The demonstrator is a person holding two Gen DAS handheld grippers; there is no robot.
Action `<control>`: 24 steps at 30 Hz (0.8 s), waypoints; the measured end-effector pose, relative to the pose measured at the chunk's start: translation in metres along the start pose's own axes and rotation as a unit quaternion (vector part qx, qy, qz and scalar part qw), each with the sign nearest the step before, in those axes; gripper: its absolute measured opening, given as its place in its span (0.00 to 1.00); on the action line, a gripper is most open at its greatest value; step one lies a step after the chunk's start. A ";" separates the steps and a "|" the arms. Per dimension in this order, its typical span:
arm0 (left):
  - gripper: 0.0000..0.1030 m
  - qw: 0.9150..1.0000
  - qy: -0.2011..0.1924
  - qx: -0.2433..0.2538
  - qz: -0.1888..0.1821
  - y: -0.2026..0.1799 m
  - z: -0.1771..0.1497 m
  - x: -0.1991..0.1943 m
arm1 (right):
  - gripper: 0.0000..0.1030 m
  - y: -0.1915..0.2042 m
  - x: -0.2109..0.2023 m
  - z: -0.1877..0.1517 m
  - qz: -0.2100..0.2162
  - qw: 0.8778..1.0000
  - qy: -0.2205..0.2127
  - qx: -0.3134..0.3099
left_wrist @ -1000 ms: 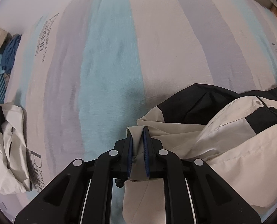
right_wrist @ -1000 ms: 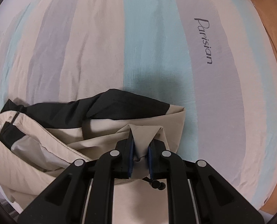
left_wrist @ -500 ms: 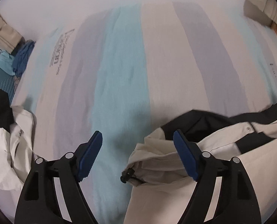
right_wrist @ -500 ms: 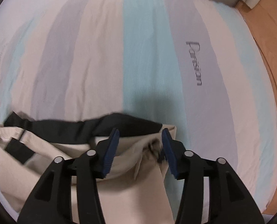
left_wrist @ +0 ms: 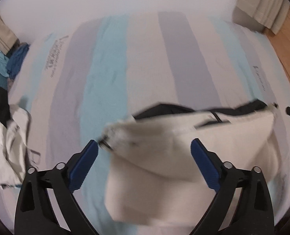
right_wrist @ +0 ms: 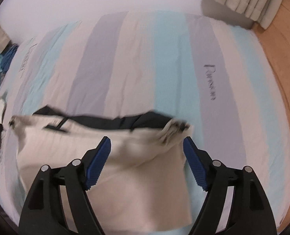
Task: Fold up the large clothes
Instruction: 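Lower the hem onto the jacket and open both tools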
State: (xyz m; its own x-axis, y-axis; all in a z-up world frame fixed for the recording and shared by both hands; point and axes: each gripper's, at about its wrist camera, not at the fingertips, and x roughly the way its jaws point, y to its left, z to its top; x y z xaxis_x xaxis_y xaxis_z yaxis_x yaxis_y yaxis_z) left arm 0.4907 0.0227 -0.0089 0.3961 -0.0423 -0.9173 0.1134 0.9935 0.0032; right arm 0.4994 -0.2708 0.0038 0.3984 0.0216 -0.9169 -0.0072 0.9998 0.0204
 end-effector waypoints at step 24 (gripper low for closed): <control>0.95 0.998 0.053 -0.040 -0.006 -0.039 -0.039 0.118 | 0.80 0.068 0.112 -0.043 0.014 0.997 0.069 0.007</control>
State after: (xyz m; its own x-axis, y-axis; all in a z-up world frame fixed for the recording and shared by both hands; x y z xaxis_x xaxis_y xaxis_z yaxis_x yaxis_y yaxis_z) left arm 0.4973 -0.0165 -0.1334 0.2952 -0.0468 -0.9543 0.0428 0.9984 -0.0358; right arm 0.5035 -0.2004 -0.1146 0.2680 0.0500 -0.9621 -0.0036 0.9987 0.0509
